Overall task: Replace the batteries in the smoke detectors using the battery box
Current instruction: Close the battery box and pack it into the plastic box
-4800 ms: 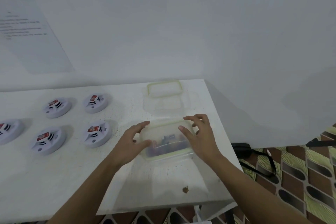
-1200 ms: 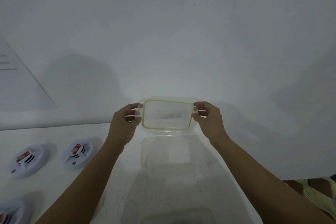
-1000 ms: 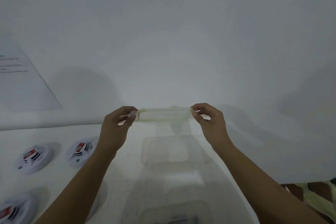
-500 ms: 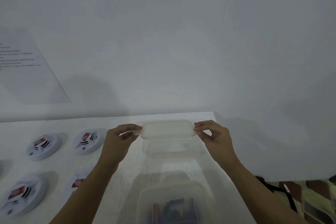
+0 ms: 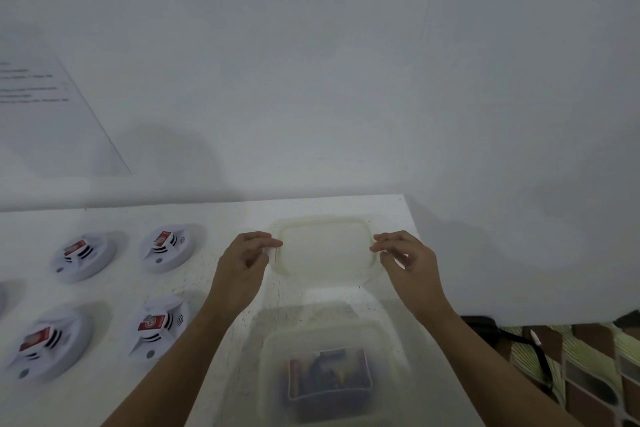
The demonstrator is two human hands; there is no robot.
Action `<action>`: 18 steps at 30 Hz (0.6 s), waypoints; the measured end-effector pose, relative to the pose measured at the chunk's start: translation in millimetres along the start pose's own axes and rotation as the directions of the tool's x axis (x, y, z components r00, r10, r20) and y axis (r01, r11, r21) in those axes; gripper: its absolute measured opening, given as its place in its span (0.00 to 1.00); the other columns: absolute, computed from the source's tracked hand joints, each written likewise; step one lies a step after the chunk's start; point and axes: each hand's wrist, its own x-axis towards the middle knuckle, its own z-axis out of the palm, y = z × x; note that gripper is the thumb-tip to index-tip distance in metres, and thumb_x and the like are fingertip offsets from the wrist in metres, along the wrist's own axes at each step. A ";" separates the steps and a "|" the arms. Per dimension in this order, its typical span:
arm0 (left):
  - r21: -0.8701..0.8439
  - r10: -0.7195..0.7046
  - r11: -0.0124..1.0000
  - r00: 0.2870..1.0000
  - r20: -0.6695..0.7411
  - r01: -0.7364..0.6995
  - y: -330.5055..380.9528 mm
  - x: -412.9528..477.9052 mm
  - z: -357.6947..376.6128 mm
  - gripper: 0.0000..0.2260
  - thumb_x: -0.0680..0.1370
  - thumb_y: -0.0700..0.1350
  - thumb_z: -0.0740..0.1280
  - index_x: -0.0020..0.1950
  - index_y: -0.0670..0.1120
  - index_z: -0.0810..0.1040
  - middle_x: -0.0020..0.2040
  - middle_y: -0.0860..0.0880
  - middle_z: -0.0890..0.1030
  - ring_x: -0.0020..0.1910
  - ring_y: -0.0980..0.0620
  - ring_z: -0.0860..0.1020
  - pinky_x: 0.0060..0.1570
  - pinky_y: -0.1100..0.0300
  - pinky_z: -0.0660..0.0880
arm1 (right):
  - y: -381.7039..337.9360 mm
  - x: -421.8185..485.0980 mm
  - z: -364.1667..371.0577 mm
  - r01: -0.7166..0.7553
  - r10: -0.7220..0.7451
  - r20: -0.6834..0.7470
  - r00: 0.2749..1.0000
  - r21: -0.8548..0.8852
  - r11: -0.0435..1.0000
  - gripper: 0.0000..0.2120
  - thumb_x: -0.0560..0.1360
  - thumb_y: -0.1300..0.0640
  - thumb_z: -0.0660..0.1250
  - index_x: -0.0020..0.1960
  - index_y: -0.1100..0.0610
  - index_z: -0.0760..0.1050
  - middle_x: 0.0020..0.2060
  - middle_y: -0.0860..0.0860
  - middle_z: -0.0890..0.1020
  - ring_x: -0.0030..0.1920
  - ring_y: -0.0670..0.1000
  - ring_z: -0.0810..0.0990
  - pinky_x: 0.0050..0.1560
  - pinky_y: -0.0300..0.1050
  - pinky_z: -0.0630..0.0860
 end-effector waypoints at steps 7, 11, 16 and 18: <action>-0.032 -0.151 0.987 0.984 0.090 0.154 8.8 -7.0 15.1 0.27 0.73 0.55 0.75 0.71 0.54 0.73 0.66 0.58 0.72 0.61 0.53 0.78 0.60 0.61 0.76 | -7.9 3.7 12.1 -0.242 0.243 0.020 0.970 -0.045 0.969 0.17 0.72 0.54 0.77 0.59 0.50 0.79 0.54 0.46 0.77 0.54 0.44 0.78 0.57 0.43 0.79; -0.081 -0.196 0.975 0.972 0.129 0.207 10.4 -9.0 20.0 0.32 0.74 0.54 0.74 0.76 0.53 0.68 0.72 0.56 0.73 0.67 0.54 0.76 0.68 0.56 0.73 | -12.7 4.7 22.6 -0.381 0.392 0.221 0.893 -0.095 0.920 0.30 0.82 0.55 0.65 0.80 0.52 0.57 0.77 0.46 0.61 0.78 0.48 0.60 0.77 0.45 0.57; -0.071 -0.211 0.972 0.967 0.143 0.222 15.4 -7.8 22.5 0.33 0.77 0.51 0.72 0.79 0.51 0.63 0.74 0.54 0.72 0.68 0.54 0.75 0.71 0.54 0.70 | -17.3 5.8 25.4 -0.490 0.460 0.313 0.831 0.021 0.872 0.30 0.85 0.57 0.58 0.82 0.48 0.48 0.81 0.43 0.50 0.80 0.44 0.47 0.77 0.43 0.47; -0.133 -0.239 0.957 0.959 0.151 0.259 16.6 -6.3 21.9 0.35 0.76 0.49 0.74 0.79 0.51 0.62 0.76 0.55 0.68 0.69 0.55 0.73 0.69 0.57 0.71 | -17.8 9.0 26.6 -0.506 0.471 0.290 0.833 0.058 0.860 0.29 0.85 0.52 0.59 0.81 0.48 0.49 0.81 0.43 0.52 0.80 0.45 0.50 0.77 0.44 0.49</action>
